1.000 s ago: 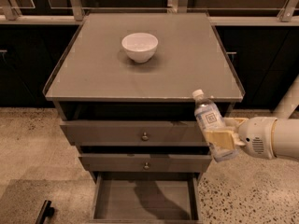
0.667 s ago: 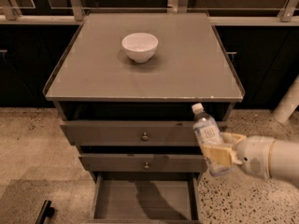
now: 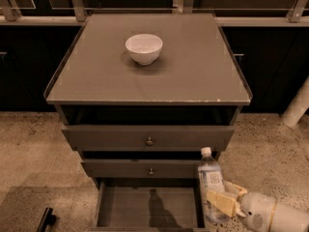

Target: Place blue plastic bottle into bottom drawer

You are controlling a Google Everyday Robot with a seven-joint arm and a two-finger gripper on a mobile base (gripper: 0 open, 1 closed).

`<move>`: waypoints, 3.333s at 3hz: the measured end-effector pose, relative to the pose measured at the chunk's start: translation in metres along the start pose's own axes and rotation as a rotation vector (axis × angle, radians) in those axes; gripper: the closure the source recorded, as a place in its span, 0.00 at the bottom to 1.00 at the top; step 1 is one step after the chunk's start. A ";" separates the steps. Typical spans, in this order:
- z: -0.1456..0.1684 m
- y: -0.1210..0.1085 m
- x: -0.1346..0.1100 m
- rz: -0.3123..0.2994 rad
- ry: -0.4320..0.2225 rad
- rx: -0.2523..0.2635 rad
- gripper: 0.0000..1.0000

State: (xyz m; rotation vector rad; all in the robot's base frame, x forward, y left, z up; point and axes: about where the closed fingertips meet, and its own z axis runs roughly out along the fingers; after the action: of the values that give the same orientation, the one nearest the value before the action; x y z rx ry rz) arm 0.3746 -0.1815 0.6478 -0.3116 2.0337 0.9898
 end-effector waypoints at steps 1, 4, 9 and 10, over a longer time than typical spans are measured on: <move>0.020 -0.029 0.044 0.122 -0.011 -0.048 1.00; 0.063 -0.079 0.103 0.312 -0.005 -0.122 1.00; 0.174 -0.231 0.217 0.741 0.109 -0.159 1.00; 0.196 -0.246 0.236 0.765 0.165 -0.124 1.00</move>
Offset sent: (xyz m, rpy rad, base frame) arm 0.0303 0.0296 -0.1747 0.2580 0.2830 0.0273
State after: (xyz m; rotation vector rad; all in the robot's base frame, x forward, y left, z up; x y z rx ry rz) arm 0.4706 -0.1684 0.2663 0.3709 2.2889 1.5895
